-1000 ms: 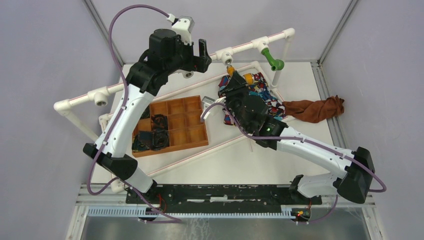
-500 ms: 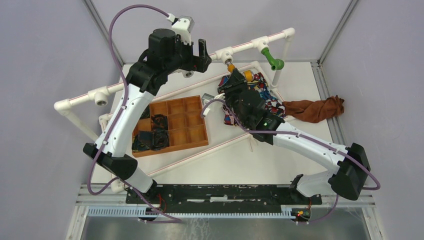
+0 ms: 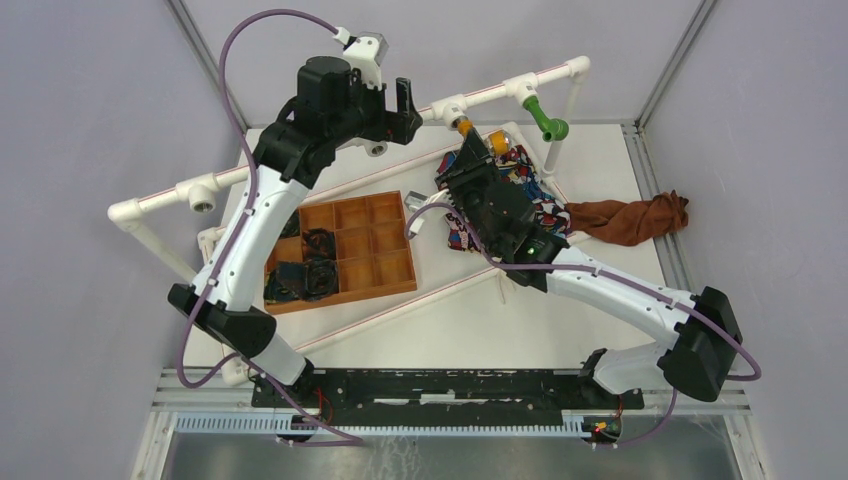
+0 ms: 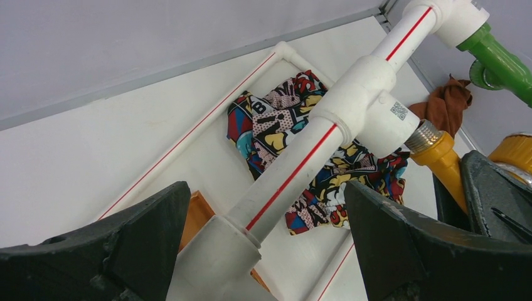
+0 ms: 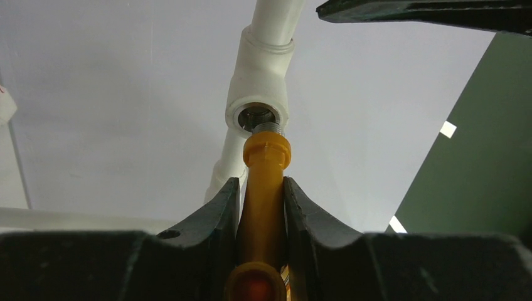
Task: Install the water faucets
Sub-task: Install the water faucet onto the adaptor.
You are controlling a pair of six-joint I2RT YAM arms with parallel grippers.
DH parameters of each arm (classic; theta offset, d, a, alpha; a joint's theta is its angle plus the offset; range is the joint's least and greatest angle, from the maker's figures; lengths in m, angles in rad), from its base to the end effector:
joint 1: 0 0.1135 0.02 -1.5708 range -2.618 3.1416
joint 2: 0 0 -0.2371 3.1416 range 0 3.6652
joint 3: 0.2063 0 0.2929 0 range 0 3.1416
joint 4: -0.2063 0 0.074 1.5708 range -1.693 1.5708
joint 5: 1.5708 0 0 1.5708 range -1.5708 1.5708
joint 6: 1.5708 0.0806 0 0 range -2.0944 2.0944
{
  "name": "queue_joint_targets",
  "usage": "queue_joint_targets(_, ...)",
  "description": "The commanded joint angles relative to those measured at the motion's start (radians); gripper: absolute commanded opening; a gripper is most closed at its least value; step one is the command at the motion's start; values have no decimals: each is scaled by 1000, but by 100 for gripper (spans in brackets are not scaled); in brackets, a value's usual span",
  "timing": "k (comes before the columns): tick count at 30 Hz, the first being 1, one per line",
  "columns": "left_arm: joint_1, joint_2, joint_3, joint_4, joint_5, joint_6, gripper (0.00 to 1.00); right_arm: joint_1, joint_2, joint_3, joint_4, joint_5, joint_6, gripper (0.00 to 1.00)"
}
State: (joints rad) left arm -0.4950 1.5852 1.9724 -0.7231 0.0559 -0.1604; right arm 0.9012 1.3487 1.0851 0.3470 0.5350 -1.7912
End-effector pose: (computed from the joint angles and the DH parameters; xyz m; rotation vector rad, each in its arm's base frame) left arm 0.3605 -0.1997 0.4635 0.3605 1.9035 -0.4940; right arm 0.2824 0.2905 0.3399 -1.3961 0.7886 -1.0992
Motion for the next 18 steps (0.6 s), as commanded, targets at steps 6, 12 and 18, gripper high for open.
queue_joint_targets(6,7,27,-52,-150,56,11,100,-1,1,8,94,35,-130,0)
queue_joint_targets(12,18,27,-59,-149,63,11,100,-1,-4,-3,63,16,-133,0)
queue_joint_targets(18,29,34,-56,-147,75,6,100,-2,-19,-37,60,-2,-132,0)
